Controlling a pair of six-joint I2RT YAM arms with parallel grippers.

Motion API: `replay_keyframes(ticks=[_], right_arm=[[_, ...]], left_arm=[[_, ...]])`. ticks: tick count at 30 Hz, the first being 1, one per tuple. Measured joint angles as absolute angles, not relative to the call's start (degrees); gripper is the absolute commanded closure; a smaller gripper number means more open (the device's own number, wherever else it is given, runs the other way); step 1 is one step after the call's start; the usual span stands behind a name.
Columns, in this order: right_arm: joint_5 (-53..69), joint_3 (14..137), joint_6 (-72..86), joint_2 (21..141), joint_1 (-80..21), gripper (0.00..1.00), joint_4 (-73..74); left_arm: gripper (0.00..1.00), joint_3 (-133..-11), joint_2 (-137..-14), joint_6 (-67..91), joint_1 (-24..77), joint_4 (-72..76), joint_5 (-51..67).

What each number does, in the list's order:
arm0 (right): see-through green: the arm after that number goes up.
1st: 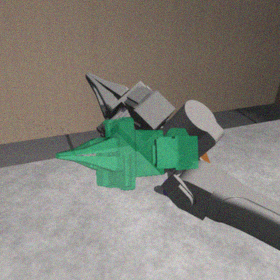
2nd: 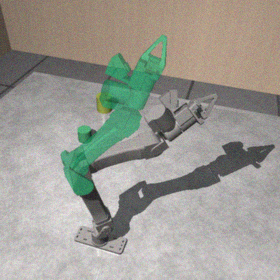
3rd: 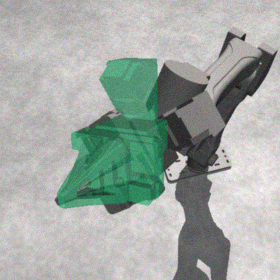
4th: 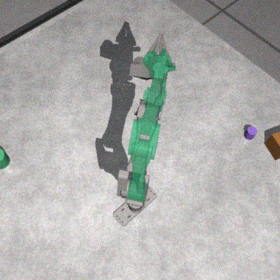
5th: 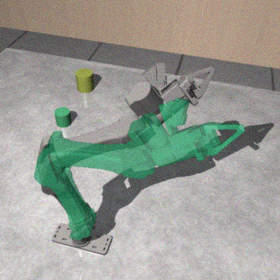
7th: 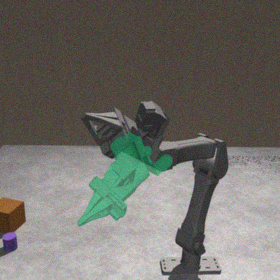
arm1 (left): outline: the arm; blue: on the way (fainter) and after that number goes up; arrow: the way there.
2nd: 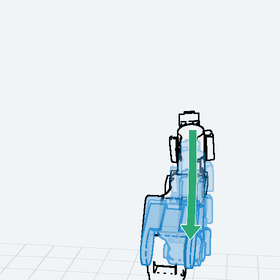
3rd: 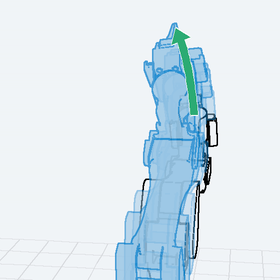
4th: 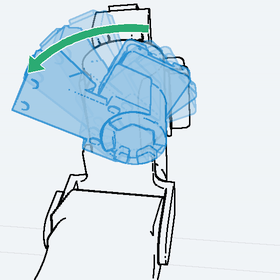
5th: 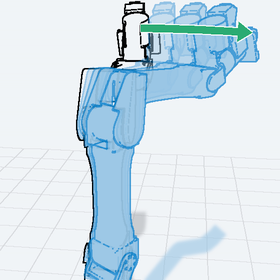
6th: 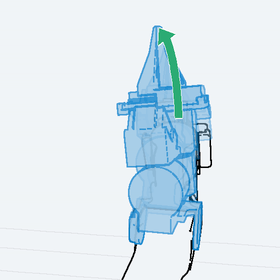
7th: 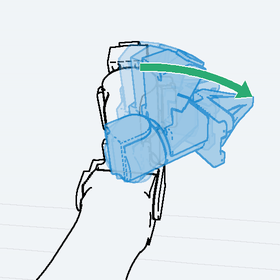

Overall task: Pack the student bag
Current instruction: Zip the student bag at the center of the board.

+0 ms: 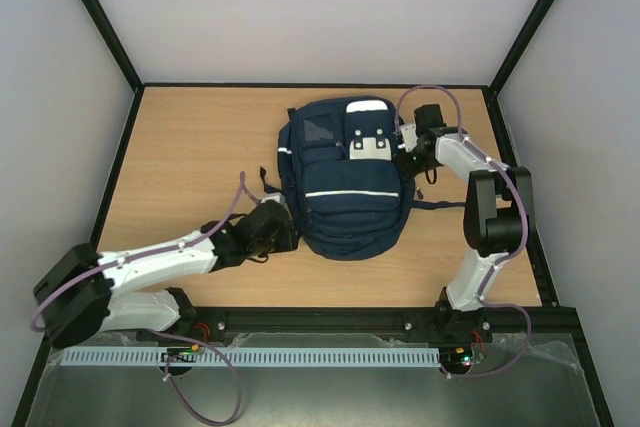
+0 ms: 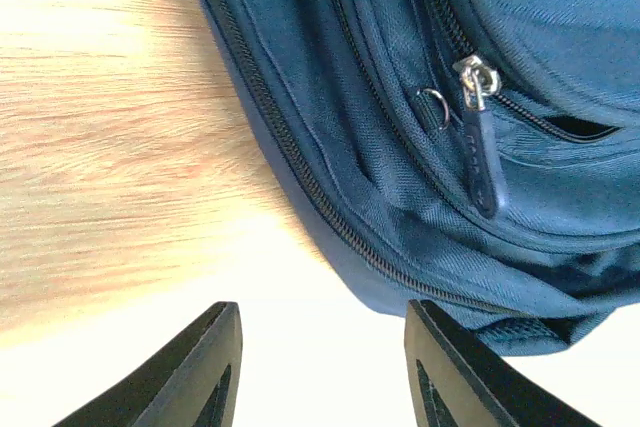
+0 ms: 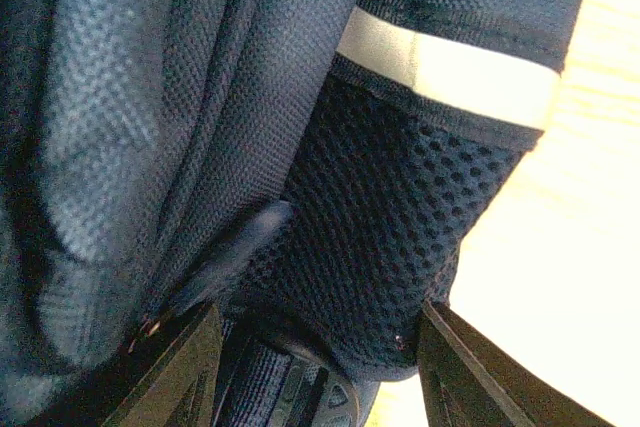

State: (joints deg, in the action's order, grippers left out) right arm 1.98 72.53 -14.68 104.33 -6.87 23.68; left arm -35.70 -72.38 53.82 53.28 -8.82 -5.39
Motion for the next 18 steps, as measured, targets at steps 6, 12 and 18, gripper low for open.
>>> replay_keyframes(ticks=[6, 12, 18], right_arm=[[2.2, 68.4, -12.7, 98.9, -6.9, 0.44, 23.8], [2.2, 64.8, -12.2, 89.8, -7.3, 0.51, 24.8], [6.1, 59.7, -11.5, 81.6, -7.3, 0.56, 24.4]], left_arm=[[0.59, -34.5, -63.9, 55.6, 53.9, -13.3, -6.5], [0.63, -35.6, -65.3, 54.6, 54.8, -13.3, -6.6], [0.62, -41.1, -72.2, 52.5, 55.1, -12.4, -6.5]])
